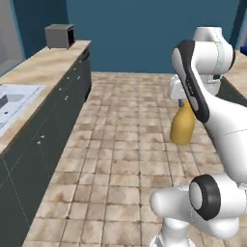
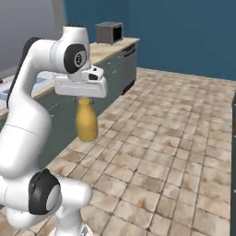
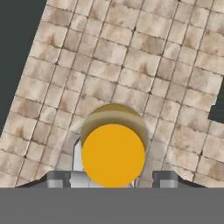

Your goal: There is a tray on the dining counter. Grab the cup, mug, and pitcher and place them on the tray. The pitcher may be placed next to the tray if it cannot fit the tray.

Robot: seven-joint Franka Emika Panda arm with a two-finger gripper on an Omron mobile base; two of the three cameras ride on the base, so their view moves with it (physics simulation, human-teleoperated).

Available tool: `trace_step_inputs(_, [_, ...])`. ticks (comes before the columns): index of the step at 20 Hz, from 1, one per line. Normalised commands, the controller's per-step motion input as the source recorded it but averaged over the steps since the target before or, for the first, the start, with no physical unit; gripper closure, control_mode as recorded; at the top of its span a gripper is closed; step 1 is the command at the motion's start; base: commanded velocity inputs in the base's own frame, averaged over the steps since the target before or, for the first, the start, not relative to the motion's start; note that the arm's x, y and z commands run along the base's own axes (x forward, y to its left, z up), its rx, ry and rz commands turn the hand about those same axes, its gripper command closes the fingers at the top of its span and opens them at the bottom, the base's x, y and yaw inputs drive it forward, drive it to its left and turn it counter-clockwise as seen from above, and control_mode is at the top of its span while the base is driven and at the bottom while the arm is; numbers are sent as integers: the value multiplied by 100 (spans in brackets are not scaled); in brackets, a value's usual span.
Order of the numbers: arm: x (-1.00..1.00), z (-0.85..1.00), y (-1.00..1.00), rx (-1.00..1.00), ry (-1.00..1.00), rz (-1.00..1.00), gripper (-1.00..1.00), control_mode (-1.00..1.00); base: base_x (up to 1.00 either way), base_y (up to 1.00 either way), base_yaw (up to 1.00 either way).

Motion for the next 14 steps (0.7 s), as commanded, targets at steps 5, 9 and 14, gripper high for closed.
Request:
trace_step_inputs(5, [0, 0, 0, 0, 0, 0, 100, 100, -6, 0, -75])
trace_step_inputs(9, [0, 0, 0, 0, 0, 0, 100, 100, -6, 0, -74])
trace_step_inputs(14, [0, 0, 0, 0, 0, 0, 100, 100, -4, 0, -72])
